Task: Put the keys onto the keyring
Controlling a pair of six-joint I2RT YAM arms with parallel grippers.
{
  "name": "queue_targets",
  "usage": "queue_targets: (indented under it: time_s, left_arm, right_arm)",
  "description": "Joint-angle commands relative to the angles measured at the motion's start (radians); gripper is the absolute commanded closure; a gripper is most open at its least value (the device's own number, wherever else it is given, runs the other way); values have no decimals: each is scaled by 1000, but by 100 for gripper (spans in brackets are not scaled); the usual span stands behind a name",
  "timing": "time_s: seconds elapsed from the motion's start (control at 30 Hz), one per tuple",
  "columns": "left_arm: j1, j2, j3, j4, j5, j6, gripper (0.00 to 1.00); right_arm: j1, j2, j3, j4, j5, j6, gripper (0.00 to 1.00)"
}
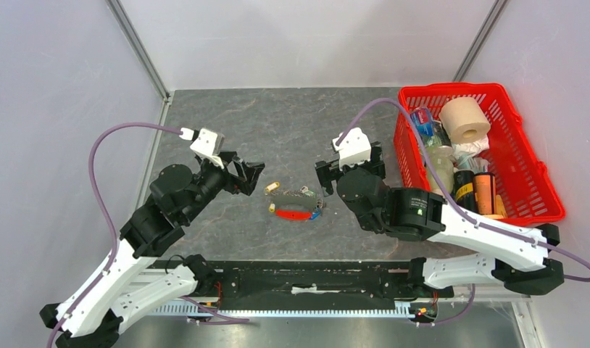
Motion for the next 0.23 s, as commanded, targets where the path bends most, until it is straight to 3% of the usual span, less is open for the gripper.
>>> queue_targets:
  time_s: [0.0, 0.2]
  left_arm:
    - [-2, -27, -12, -8, -13, 55, 12]
    - [-1, -51, -37, 15, -12, 70, 12]
  right_arm:
    - [2, 20, 63, 40, 86, -6, 3]
    - [2, 41, 100, 14, 82, -38, 3]
